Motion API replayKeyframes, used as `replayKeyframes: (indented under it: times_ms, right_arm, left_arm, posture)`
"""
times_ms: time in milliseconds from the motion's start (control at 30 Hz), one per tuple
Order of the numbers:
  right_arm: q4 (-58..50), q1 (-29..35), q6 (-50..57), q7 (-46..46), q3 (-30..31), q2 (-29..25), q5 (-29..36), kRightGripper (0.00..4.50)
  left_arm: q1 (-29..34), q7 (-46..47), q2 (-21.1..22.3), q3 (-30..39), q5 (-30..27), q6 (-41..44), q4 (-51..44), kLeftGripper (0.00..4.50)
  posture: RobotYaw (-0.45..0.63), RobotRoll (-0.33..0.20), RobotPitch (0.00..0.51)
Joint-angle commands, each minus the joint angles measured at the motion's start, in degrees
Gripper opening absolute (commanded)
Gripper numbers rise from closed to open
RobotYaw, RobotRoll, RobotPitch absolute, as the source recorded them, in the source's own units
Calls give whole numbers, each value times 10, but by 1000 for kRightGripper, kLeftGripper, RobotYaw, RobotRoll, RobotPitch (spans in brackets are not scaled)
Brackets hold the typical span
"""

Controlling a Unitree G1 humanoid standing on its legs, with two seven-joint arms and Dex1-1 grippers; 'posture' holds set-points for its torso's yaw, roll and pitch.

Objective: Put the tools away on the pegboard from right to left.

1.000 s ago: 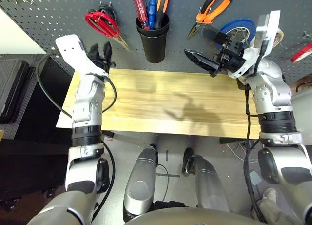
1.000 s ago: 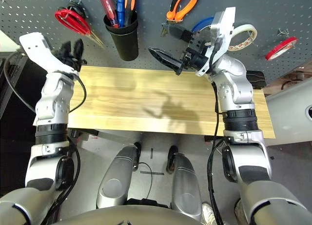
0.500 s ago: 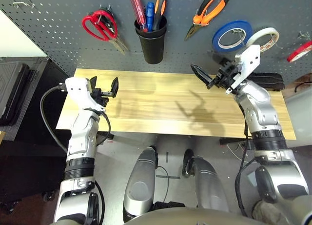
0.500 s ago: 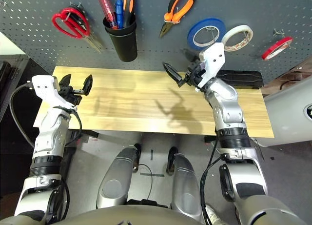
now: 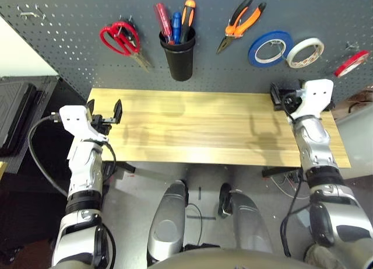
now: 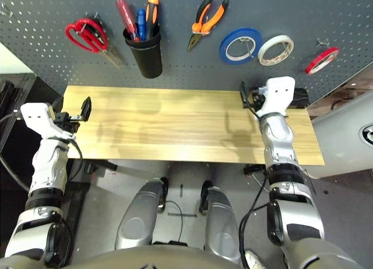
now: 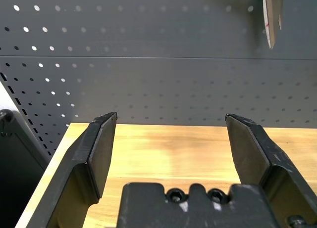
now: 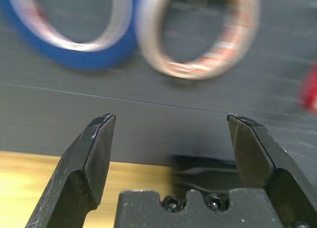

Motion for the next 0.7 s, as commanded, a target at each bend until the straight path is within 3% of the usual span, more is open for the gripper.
replayKeyframes:
  times_ms: [33,700]
  right_arm:
    - [45,3,-31,-25,-18,-13,-3,4500]
    - [110,-11,-65,-36,-24,-23,3,4500]
  left_arm:
    - [-9,-17,10,4,2,-18,32,4471]
    - [-32,-33,24,15,-3,-45,70,4471]
  posture:
    - [227,0,191]
    - [200,0,208]
